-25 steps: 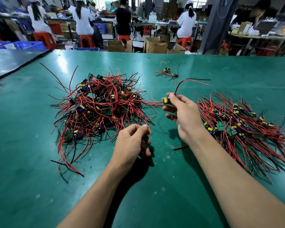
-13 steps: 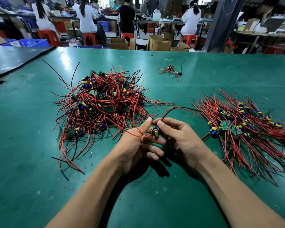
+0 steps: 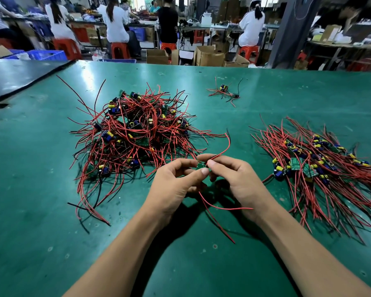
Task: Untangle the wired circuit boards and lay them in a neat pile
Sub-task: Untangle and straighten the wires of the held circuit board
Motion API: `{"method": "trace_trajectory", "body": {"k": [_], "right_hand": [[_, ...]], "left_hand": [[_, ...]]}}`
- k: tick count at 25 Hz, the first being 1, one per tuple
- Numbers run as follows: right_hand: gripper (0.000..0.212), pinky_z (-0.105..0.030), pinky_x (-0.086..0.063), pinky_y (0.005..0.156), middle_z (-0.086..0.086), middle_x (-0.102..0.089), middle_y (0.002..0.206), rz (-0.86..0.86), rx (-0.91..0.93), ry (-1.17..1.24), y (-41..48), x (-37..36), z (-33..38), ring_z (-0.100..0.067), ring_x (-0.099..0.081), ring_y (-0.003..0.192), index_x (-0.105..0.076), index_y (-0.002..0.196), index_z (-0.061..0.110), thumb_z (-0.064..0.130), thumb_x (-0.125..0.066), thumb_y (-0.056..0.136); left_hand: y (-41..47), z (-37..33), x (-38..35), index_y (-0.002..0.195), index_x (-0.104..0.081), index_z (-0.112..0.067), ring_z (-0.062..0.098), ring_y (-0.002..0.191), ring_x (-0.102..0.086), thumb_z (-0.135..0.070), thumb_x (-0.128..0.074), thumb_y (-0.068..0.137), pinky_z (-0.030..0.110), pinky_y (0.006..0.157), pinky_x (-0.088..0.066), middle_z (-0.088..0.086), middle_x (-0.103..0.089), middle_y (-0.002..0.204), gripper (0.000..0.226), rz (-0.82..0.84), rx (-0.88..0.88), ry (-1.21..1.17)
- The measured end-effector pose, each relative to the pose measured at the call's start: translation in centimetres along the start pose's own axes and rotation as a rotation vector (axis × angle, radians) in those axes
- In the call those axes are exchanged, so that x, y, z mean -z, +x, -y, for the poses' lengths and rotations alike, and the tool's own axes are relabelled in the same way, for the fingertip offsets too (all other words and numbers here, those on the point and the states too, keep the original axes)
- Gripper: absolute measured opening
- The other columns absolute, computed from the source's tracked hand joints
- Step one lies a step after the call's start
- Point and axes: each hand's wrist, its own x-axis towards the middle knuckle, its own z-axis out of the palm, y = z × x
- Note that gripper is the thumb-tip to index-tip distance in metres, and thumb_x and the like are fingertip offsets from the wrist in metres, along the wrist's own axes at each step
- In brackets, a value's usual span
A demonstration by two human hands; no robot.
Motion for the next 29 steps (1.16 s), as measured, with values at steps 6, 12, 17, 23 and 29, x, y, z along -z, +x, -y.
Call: {"method": "trace_trajectory", "body": {"k": [6,12,17,23,29], "right_hand": [[0.016,-0.025,-0.040,0.062,-0.004,-0.056,0.068,-0.036,0.012,-0.028,-0.1,0.6,0.2,-0.011,-0.049,0.063,-0.080,0.093,0.020,0.017,-0.065,0.094],[0.014,-0.029,-0.048,0.067,0.000,-0.066,0.072,0.002,0.008,-0.010,-0.1,0.8,0.3,-0.013,-0.058,0.068,-0.079,0.089,0.018,0.018,-0.066,0.093],[0.018,-0.038,-0.044,0.072,-0.003,-0.069,0.082,0.043,0.004,0.014,-0.3,0.8,0.4,-0.022,-0.050,0.075,-0.079,0.093,0.020,0.031,-0.080,0.079],[0.022,-0.026,-0.034,0.056,-0.001,-0.059,0.065,-0.003,-0.015,0.000,-0.2,0.9,0.7,-0.016,-0.042,0.057,-0.075,0.074,0.018,0.038,-0.082,0.067],[0.015,-0.024,-0.044,0.042,-0.005,-0.058,0.062,0.034,-0.164,0.320,-0.3,0.5,1.0,-0.015,-0.051,0.044,-0.066,0.073,0.021,0.023,-0.081,0.071]], "left_hand": [[0.0,0.2,0.1,0.093,-0.069,-0.011,0.017,0.062,-0.058,-0.013,-0.082,0.072,0.026,0.055,-0.049,0.001,-0.062,0.071,0.025,0.029,-0.017,0.069],[-0.1,-0.4,0.1,0.098,-0.063,-0.007,0.024,0.062,-0.069,-0.010,-0.069,0.086,0.027,0.058,-0.055,0.013,-0.073,0.082,0.014,0.127,0.071,-0.071],[-0.3,-0.8,-0.1,0.095,-0.069,0.000,0.022,0.058,-0.067,-0.011,-0.057,0.095,0.027,0.056,-0.055,0.015,-0.072,0.081,0.016,0.192,0.148,-0.087],[-0.6,-0.6,-0.4,0.099,-0.069,-0.005,0.016,0.063,-0.062,-0.019,-0.067,0.085,0.024,0.060,-0.048,0.012,-0.070,0.086,0.019,0.273,0.068,0.032],[-0.7,-1.1,-0.9,0.098,-0.064,0.003,0.030,0.065,-0.070,-0.003,-0.051,0.090,0.034,0.065,-0.055,0.023,-0.072,0.080,0.017,0.321,0.204,-0.127]]}}
